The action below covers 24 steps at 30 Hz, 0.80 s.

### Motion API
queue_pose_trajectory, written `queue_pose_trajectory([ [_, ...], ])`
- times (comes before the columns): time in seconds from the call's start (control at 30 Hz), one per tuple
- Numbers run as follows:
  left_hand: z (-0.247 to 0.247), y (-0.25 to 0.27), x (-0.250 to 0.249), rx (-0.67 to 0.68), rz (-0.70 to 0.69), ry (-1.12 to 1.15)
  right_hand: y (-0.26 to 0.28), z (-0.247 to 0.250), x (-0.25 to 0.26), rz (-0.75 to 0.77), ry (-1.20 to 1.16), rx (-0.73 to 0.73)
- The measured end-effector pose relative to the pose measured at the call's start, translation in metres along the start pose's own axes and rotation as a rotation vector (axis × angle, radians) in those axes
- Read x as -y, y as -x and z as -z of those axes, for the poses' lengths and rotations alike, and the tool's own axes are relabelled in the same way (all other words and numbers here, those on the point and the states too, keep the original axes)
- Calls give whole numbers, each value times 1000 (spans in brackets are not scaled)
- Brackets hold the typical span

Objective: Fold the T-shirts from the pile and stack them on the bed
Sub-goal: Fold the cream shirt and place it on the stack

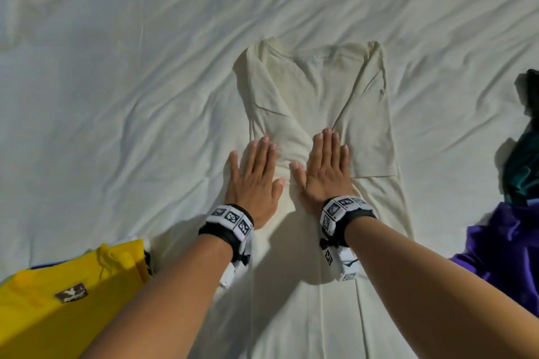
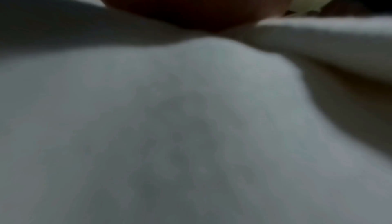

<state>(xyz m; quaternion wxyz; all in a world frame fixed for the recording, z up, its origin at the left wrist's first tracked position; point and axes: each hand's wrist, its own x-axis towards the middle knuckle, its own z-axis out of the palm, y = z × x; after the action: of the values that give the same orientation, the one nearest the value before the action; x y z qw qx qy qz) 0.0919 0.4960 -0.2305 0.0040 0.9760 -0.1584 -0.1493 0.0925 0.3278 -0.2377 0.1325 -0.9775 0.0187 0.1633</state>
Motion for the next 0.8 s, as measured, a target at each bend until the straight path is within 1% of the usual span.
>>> queue_pose_trajectory([
  [0.07, -5, 1, 4, 8, 37, -31, -3, 3, -2, 12, 13, 40],
  [0.13, 1, 7, -5, 24, 88, -8, -2, 15, -3, 19, 26, 86],
  [0.2, 11, 26, -22, -24, 126, 44, 15, 30, -4, 42, 38, 91],
  [0.23, 16, 41, -31, -44, 114, 44, 30, 36, -5, 70, 22, 76],
  [0.3, 21, 83, -51, -2, 41, 46, 72, 42, -9, 143, -2, 51],
  [0.37, 21, 134, -68, 53, -48, 90, 122, 41, -18, 188, -19, 57],
  [0.47, 7, 211, -83, -22, -197, 228, 190, 39, -36, 203, -31, 89],
  [0.57, -7, 280, -96, 43, -279, 292, 250, 33, -50, 215, 14, 154],
  [0.63, -14, 318, -104, 65, -315, 292, 288, 31, -56, 208, 28, 230],
  [0.7, -20, 346, -111, 86, -315, 274, 323, 30, -61, 198, 50, 309],
  [0.8, -22, 373, -124, 266, -265, 147, 367, 31, -66, 203, 112, 413],
])
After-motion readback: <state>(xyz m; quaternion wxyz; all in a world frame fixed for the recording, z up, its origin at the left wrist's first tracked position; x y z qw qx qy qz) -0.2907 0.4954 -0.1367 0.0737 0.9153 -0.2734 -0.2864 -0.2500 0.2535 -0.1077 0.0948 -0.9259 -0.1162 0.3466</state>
